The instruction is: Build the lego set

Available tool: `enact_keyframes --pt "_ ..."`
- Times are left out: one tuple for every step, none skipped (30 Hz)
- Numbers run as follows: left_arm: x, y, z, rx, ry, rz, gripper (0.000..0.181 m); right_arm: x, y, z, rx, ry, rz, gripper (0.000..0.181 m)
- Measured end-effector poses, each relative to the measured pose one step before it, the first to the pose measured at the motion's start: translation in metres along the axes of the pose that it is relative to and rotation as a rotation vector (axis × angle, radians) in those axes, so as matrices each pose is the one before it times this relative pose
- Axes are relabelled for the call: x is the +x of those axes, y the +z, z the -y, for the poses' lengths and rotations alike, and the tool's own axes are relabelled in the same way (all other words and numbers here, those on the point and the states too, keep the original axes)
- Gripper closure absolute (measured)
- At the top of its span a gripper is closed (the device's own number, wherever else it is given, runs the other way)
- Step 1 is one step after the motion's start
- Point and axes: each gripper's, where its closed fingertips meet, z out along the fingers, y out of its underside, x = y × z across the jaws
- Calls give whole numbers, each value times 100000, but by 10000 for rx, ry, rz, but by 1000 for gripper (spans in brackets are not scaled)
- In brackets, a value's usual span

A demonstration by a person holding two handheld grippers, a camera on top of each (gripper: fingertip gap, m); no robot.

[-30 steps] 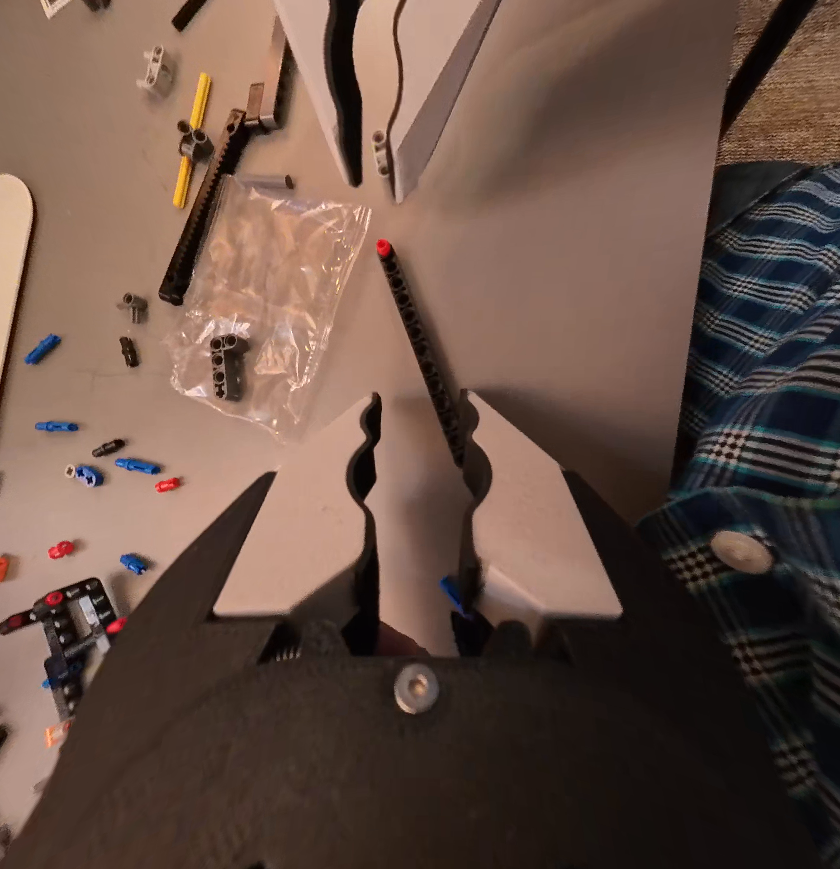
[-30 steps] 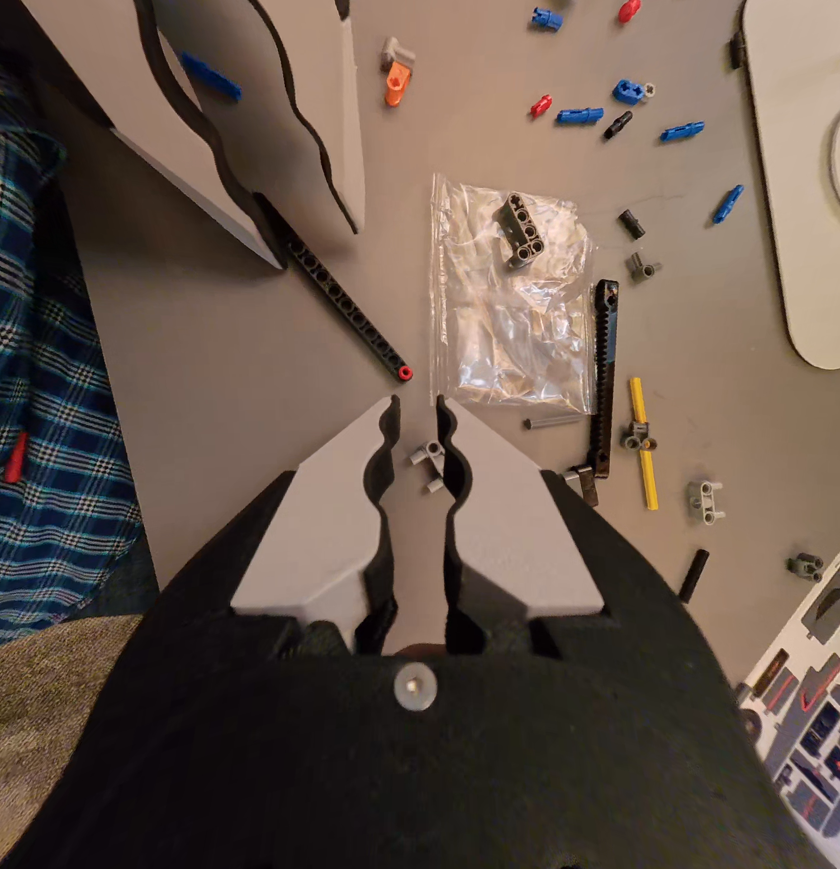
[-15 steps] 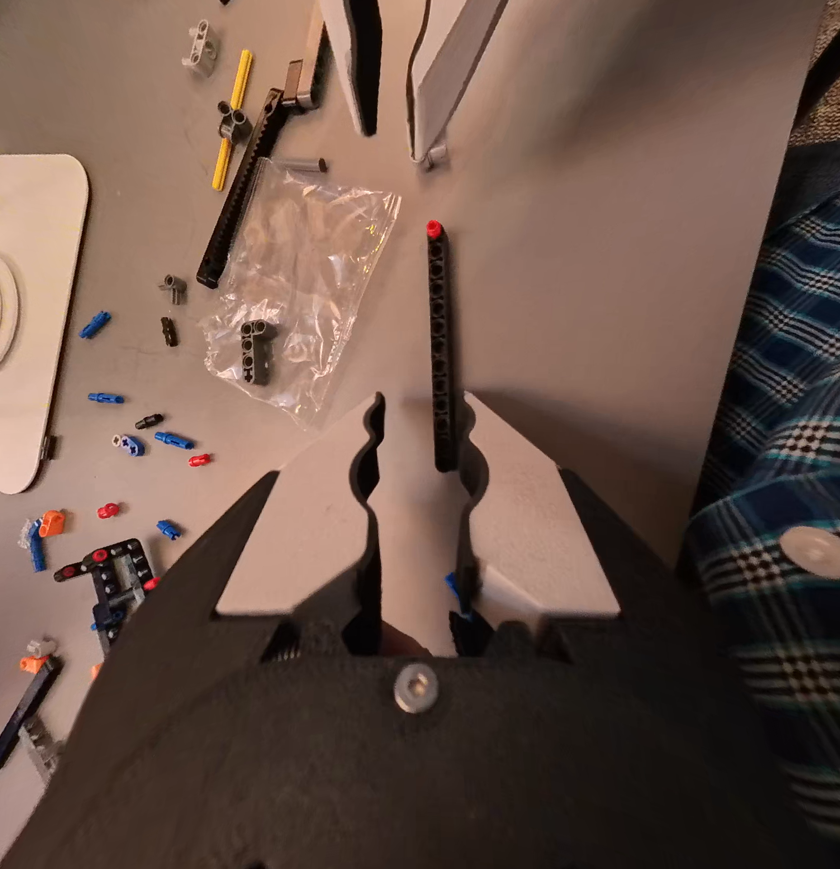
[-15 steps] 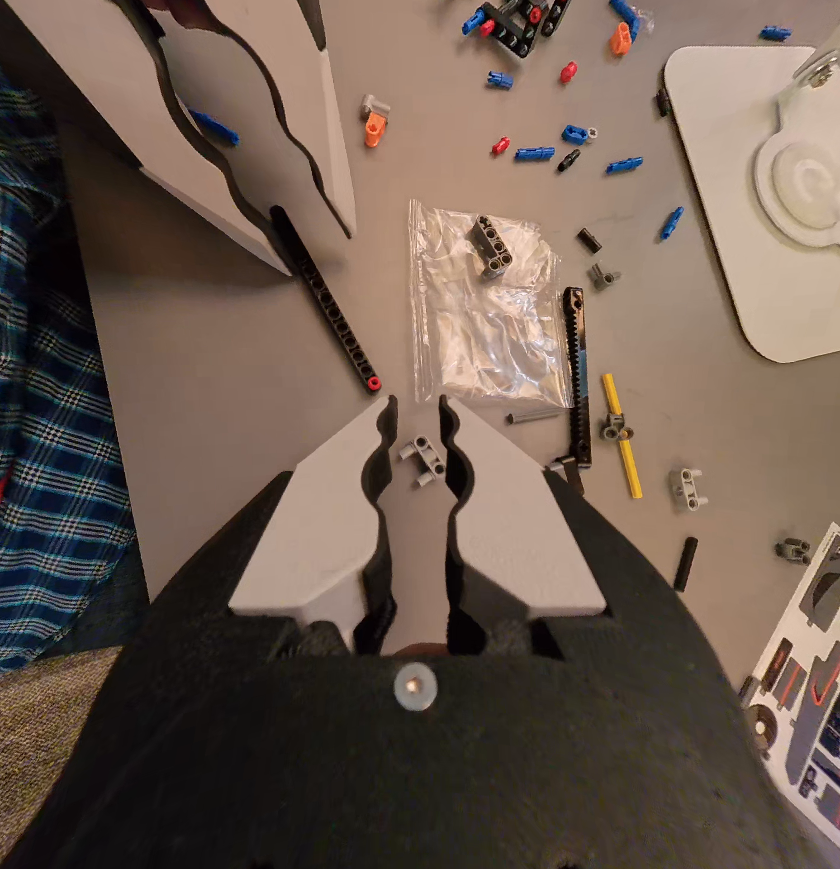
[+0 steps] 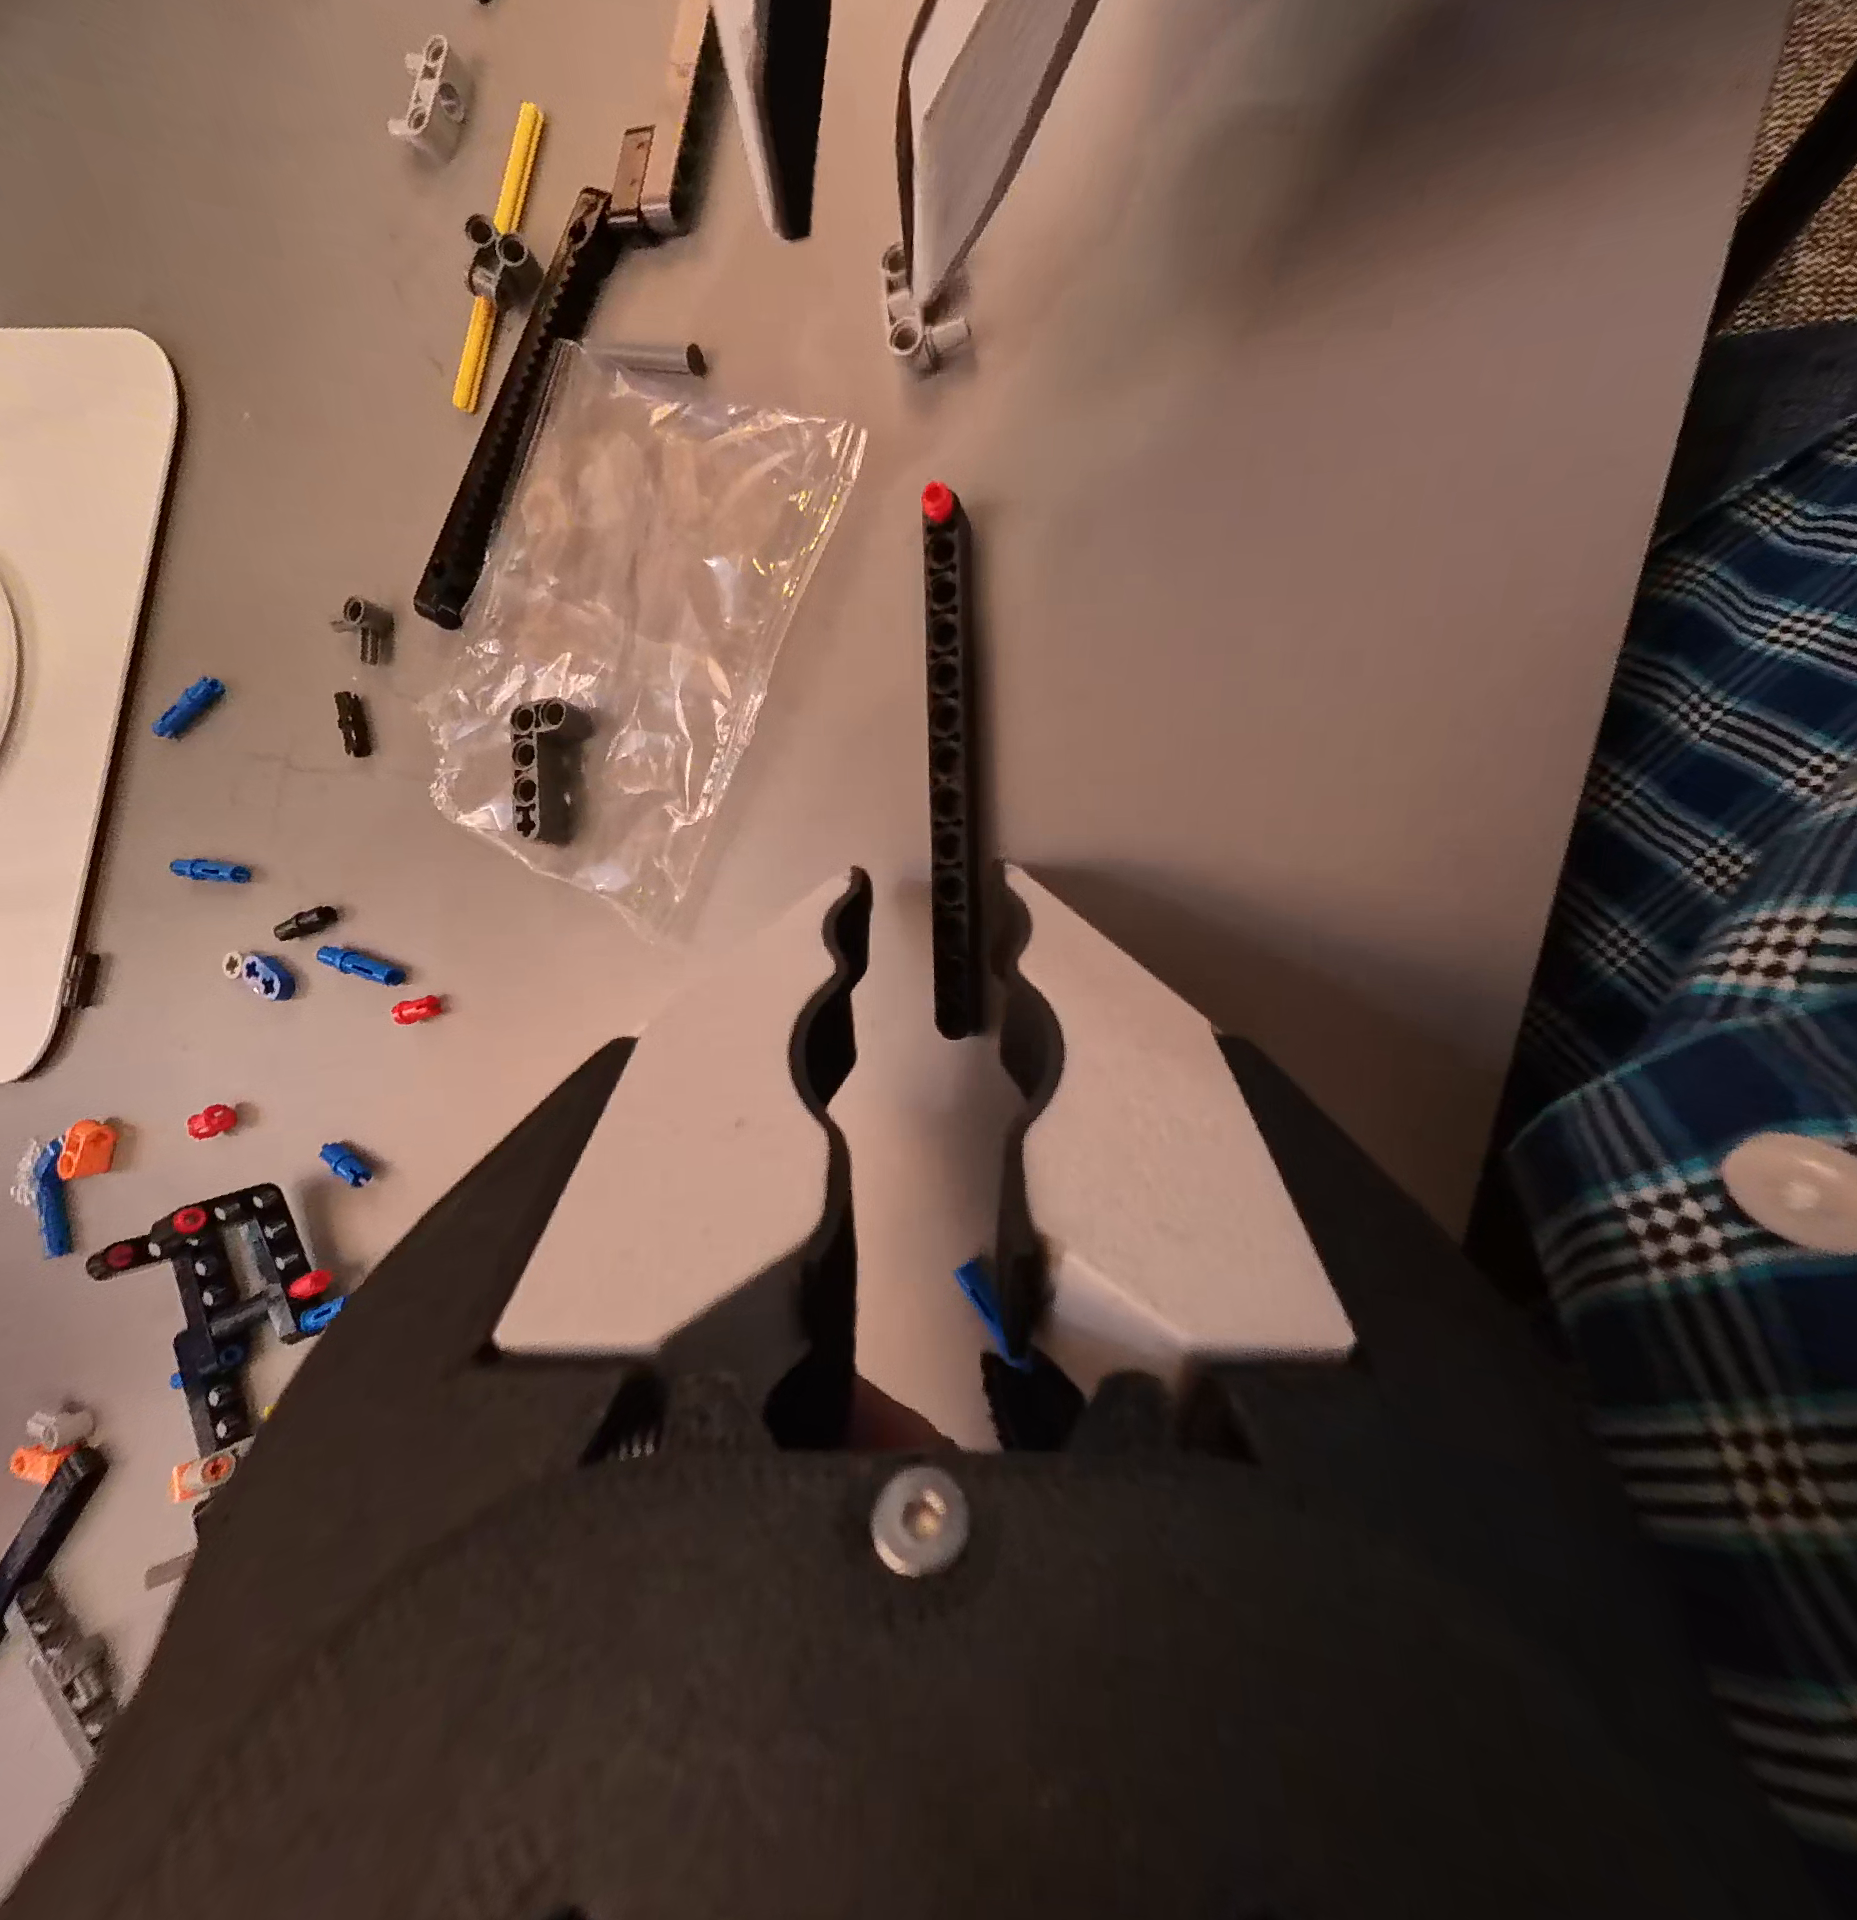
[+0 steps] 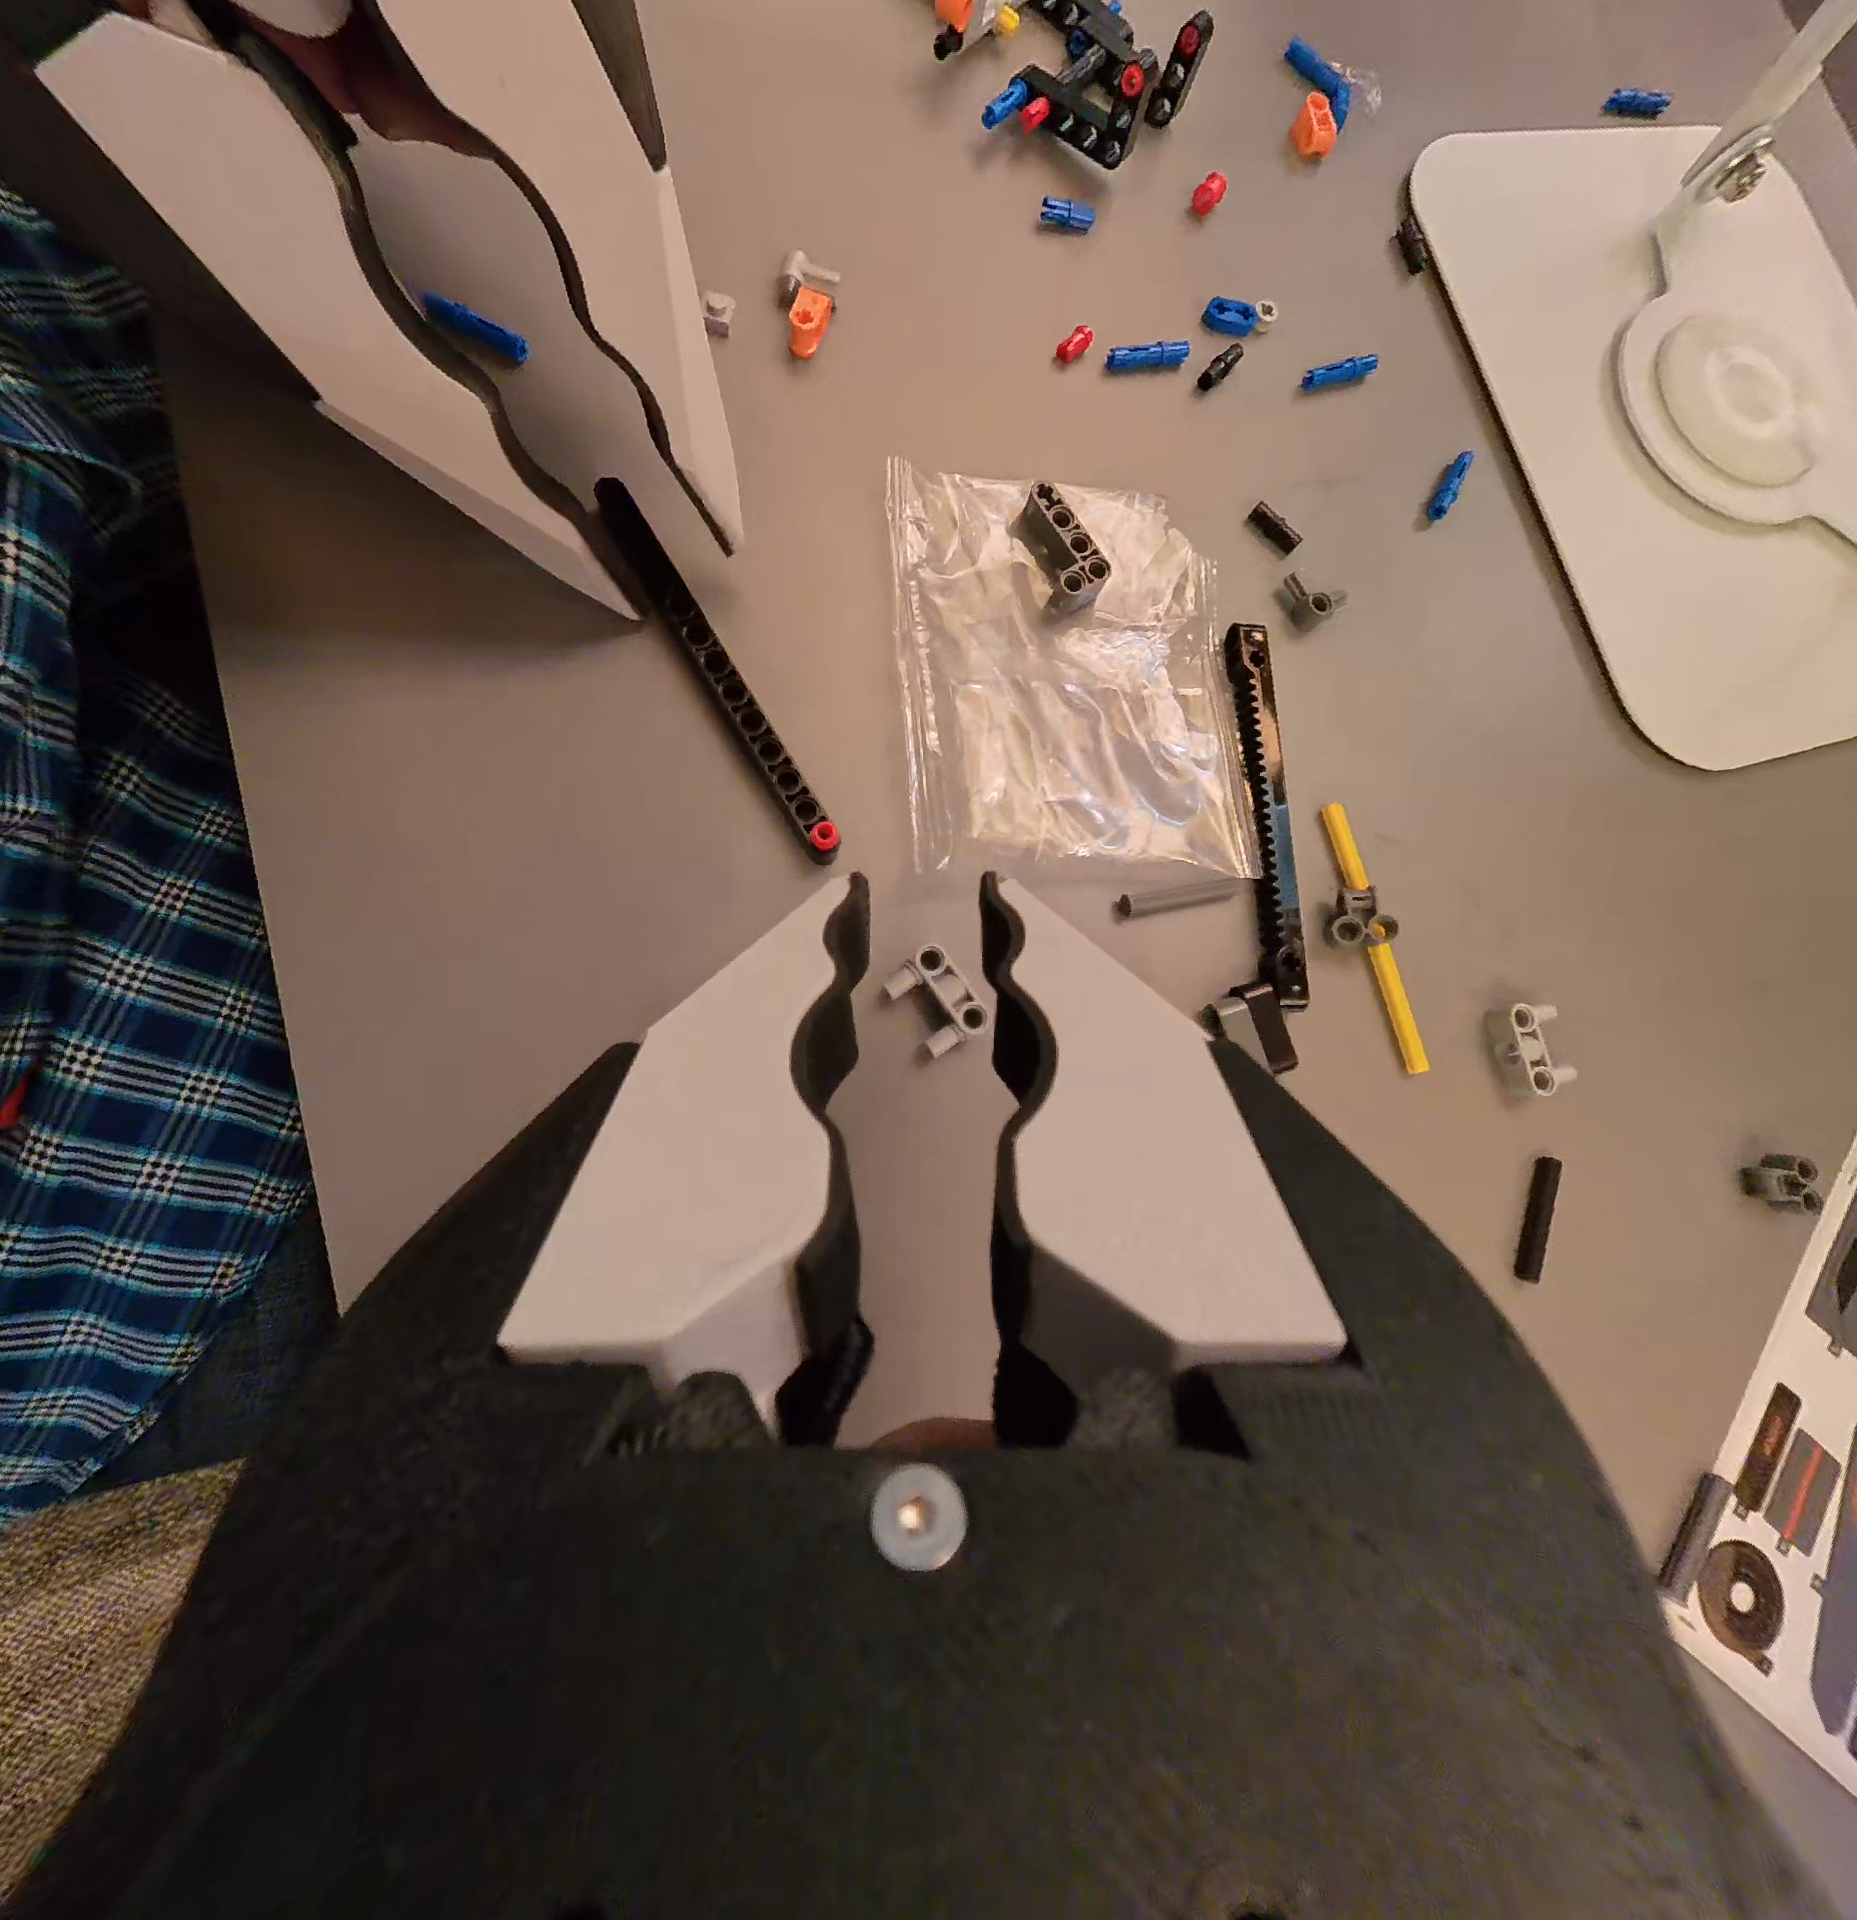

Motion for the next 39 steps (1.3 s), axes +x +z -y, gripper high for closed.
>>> enact_keyframes --pt "-19 25 0 2 -22 1 162 53 -51 33 40 25 -10 162" --pt "-41 8 -12 1 -23 11 162 59 -51 17 33 19 -20 162" --pt "-30 16 -23 -4 -14 18 163 60 -47 20 35 22 -15 162" --pt "-4 15 -19 -6 -10 6 164 42 -53 16 37 32 -5 162" --pt "7 3 0 5 1 10 165 38 -35 5 38 35 0 162" --pt "50 -4 -6 8 19 -2 165 23 -37 -10 33 29 -1 161" --pt "42 12 -10 1 9 0 166 27 -40 -16 24 22 -8 161" --pt "33 9 -9 2 -14 1 167 38 -38 -36 14 21 -10 161" --pt "23 -1 0 12 -26 -7 168 22 -31 -44 8 21 -9 161" --pt "13 7 -5 12 -23 0 168 22 -34 -30 14 20 -6 161" --pt "-14 12 -10 8 -21 5 169 19 -38 -30 18 23 -5 161" --pt "-30 5 -2 9 -16 12 169 24 -49 -26 21 29 -8 160" --pt "-63 -1 6 5 -9 32 169 36 -56 -16 27 33 -8 160" --pt "-90 -15 -7 -3 0 37 168 39 -58 -19 29 36 -3 160" --pt "-67 -26 -8 -2 -14 23 166 44 -61 -24 25 37 -7 160" --pt "14 -40 31 25 -8 -25 163 59 -72 -26 19 37 -16 160" --pt "3 -66 35 15 -24 -22 161 68 -92 -23 11 33 -19 160" --pt "-35 -111 78 45 -35 -11 158 70 -125 -20 9 15 -34 160" --pt "2 -158 146 88 -30 -34 157 69 -141 -3 23 1 -50 159" --pt "26 -148 144 100 -12 -44 156 44 -146 -27 35 25 -38 159" --pt "42 -111 128 87 39 -42 155 26 -109 -51 41 56 -15 159" --pt "88 -39 59 41 101 -33 153 0 -67 -80 41 65 -1 159" --pt "52 26 -36 -31 124 -6 152 -14 -28 -109 25 61 8 159" --pt "53 70 -47 -48 127 3 152 -17 4 -133 5 47 6 159" --pt "88 105 -57 -56 114 -19 152 -38 22 -102 -1 31 6 159" --pt "43 118 -38 -49 84 0 151 -62 21 -66 7 17 15 159" --pt "-62 126 -49 -53 41 45 151 -58 31 -26 10 3 15 159" --pt "-65 104 6 -5 14 27 152 -47 29 -17 6 -1 8 159" --pt "-108 93 16 -4 -13 37 154 -35 20 10 19 3 8 159" --pt "-149 97 -36 -40 -6 57 157 -53 8 38 34 4 17 159" --pt "-115 71 -50 -54 19 31 160 -76 17 38 36 -9 24 159" --pt "-42 62 -47 -41 27 8 163 -111 16 24 29 -30 36 159" --pt "-18 69 -43 -23 9 5 166 -126 35 -7 18 -33 44 159" --pt "59 65 -42 -15 9 -46 168 -97 47 -31 -1 -11 36 159" --pt "14 41 2 0 10 -18 171 -62 52 -56 -16 7 22 159" --pt "-45 16 4 -16 20 8 174 -41 44 -12 0 -3 14 159" --pt "-59 3 -32 -46 -2 0 174 -30 25 28 21 0 12 159" --pt "-78 -4 -37 -37 -14 0 175 -23 30 65 32 4 11 159" --pt "-93 -2 -28 -15 -61 -11 175 -10 32 82 34 -1 4 159"
